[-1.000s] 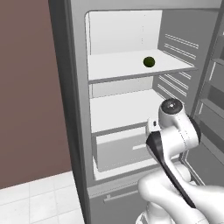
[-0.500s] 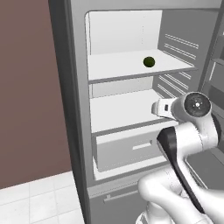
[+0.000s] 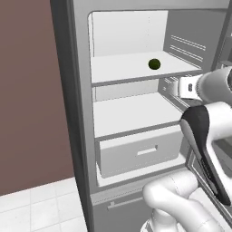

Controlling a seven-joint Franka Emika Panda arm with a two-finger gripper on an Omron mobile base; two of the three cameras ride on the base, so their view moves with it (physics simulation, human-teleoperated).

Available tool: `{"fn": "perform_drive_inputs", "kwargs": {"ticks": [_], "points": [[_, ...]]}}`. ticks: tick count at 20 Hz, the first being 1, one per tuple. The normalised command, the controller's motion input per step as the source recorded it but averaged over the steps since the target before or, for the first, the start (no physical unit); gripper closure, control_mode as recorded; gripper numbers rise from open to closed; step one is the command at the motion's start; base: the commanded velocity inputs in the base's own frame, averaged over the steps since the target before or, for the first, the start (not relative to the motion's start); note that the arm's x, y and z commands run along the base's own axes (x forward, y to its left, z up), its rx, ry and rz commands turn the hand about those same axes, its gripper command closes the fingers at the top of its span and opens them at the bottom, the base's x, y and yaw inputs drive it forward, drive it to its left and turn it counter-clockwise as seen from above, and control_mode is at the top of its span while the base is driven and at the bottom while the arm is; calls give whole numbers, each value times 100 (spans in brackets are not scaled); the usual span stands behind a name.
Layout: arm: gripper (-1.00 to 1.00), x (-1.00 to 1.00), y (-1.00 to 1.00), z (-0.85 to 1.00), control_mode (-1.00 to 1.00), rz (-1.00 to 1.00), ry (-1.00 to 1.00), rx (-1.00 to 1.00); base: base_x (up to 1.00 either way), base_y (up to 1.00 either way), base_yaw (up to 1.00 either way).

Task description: Place the cold items (lime and tomato) from the fridge in one tupperware on the dining counter. Place the warm items (hot dog and kebab skewer) in the stove area in another tupperware.

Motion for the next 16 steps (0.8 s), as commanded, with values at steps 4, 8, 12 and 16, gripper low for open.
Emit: {"fn": "perform_drive_inputs", "kwargs": {"ticks": [4,8,12,16], "points": [[-100,16,6,52,-100,1,0,-2,0,0,0],[-100,44,8,12,-100,0,0,-2,0,0,0],[-100,75,0,-1,-100,2,2,0,0,0,0],[-100,88,0,0,-100,0,6,0,0,0,0]]}}
